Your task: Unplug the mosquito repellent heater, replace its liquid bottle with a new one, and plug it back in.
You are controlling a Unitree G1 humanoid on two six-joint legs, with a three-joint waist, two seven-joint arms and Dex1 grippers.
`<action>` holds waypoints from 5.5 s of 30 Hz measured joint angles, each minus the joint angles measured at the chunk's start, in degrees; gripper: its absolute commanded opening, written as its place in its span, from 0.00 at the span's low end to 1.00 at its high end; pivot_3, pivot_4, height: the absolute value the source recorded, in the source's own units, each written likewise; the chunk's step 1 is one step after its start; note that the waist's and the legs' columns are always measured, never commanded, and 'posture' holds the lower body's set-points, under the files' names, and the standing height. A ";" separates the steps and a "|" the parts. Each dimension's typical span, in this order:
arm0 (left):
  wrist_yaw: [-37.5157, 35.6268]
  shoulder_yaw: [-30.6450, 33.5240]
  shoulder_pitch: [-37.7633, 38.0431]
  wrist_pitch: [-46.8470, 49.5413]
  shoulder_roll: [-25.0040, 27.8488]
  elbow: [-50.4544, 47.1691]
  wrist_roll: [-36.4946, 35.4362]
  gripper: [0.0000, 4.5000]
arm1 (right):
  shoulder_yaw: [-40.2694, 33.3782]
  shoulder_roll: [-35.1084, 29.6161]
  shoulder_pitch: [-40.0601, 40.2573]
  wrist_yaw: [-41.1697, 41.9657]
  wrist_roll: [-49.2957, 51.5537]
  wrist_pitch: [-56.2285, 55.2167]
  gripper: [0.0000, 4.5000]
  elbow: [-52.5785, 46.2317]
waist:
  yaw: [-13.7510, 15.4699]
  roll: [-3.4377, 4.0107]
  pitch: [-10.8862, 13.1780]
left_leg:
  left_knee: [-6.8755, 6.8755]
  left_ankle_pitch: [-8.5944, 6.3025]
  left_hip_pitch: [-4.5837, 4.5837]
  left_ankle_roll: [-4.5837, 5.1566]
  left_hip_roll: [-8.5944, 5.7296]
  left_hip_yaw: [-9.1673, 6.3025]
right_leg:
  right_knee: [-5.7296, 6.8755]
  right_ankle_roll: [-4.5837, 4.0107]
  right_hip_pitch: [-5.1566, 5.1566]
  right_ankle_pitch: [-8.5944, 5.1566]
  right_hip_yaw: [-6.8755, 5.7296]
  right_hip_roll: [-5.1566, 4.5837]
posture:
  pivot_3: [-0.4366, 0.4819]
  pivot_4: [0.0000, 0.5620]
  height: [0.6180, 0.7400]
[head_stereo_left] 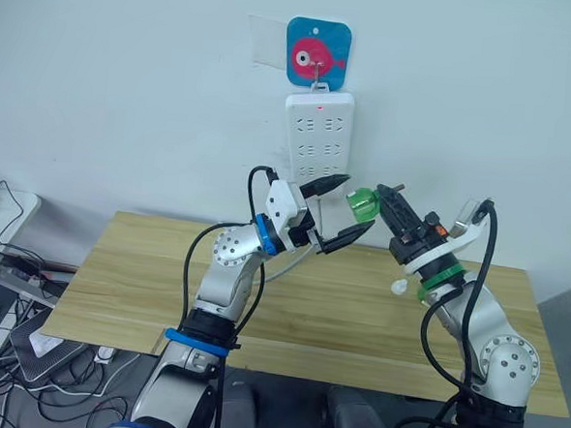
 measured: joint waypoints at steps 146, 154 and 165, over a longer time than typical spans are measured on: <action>-25.67 -2.56 -2.45 18.23 12.99 -3.21 -10.89 0.50 | -10.62 -43.75 0.53 27.22 21.07 33.51 0.66 19.37 | -0.08 0.34 0.71 | -0.09 -0.04 -0.32 0.03 -0.11 0.24 | -0.95 0.35 0.06 0.18 0.18 -0.11 | 0.50 0.33 1.00; -25.06 -2.55 -2.37 18.27 12.45 -3.56 -10.87 0.50 | -7.45 -43.13 0.41 25.50 21.88 30.37 0.66 17.52 | 0.03 0.35 0.71 | -0.11 -0.04 -0.31 0.03 -0.06 0.22 | -0.98 0.36 0.05 0.18 0.16 -0.09 | 0.51 0.34 1.00; -24.76 -2.90 -1.71 18.37 11.50 -4.31 -10.85 0.50 | -5.39 -43.28 -0.16 26.40 21.89 29.79 0.66 16.41 | 0.06 0.35 0.71 | -0.11 -0.04 -0.32 0.03 -0.06 0.22 | -0.99 0.36 0.05 0.18 0.16 -0.10 | 0.51 0.34 1.00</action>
